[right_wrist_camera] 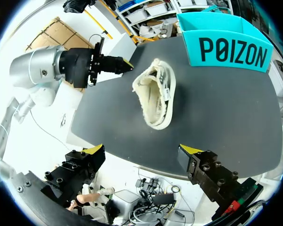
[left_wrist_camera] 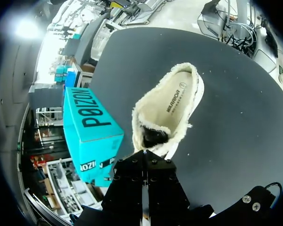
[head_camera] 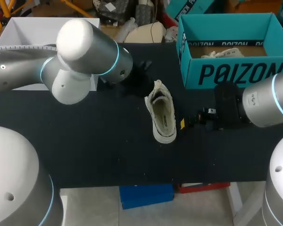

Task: Take the shoe out of the shoebox, open the shoe tongue, remove and reinsert the insole, then place the shoe into the shoebox

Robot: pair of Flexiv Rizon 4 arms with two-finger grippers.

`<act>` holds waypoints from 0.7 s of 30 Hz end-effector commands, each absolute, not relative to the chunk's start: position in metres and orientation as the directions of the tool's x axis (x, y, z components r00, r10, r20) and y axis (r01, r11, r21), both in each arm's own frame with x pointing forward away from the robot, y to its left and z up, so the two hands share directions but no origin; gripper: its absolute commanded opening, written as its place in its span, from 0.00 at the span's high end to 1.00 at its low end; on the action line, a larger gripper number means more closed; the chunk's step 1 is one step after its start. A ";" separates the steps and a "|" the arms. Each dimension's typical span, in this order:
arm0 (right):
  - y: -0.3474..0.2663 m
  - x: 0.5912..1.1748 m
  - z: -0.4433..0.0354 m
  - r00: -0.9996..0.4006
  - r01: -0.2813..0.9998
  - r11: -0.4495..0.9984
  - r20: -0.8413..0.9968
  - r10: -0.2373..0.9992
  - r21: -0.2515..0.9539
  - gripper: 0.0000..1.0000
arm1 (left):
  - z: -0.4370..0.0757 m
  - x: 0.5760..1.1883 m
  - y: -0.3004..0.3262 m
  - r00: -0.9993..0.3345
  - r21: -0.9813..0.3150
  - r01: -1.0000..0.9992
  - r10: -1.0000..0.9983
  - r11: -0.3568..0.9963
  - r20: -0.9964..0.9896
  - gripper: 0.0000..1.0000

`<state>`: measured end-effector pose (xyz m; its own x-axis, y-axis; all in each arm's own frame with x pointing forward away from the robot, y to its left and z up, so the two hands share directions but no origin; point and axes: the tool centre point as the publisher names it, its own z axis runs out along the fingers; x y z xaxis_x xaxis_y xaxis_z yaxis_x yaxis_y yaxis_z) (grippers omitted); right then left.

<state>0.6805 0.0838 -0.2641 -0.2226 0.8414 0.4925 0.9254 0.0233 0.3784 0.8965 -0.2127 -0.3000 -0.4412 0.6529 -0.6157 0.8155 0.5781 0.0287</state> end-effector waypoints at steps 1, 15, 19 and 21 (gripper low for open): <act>0.085 0.681 -0.264 -0.221 0.926 0.023 0.490 0.843 0.378 0.00 | -0.319 0.909 -0.234 -0.443 0.024 0.823 0.668 0.567 -0.598 1.00; 0.085 0.681 -0.264 -0.221 0.926 0.023 0.490 0.843 0.378 0.00 | -0.364 0.869 -0.236 -0.483 -0.081 0.846 0.694 0.527 -0.533 1.00; 0.085 0.681 -0.264 -0.221 0.926 0.023 0.490 0.843 0.378 0.00 | -0.378 0.861 -0.234 -0.495 -0.095 0.846 0.704 0.526 -0.510 1.00; 0.085 0.681 -0.264 -0.221 0.926 0.023 0.490 0.843 0.378 0.00 | -0.376 0.859 -0.234 -0.496 -0.102 0.846 0.703 0.523 -0.510 1.00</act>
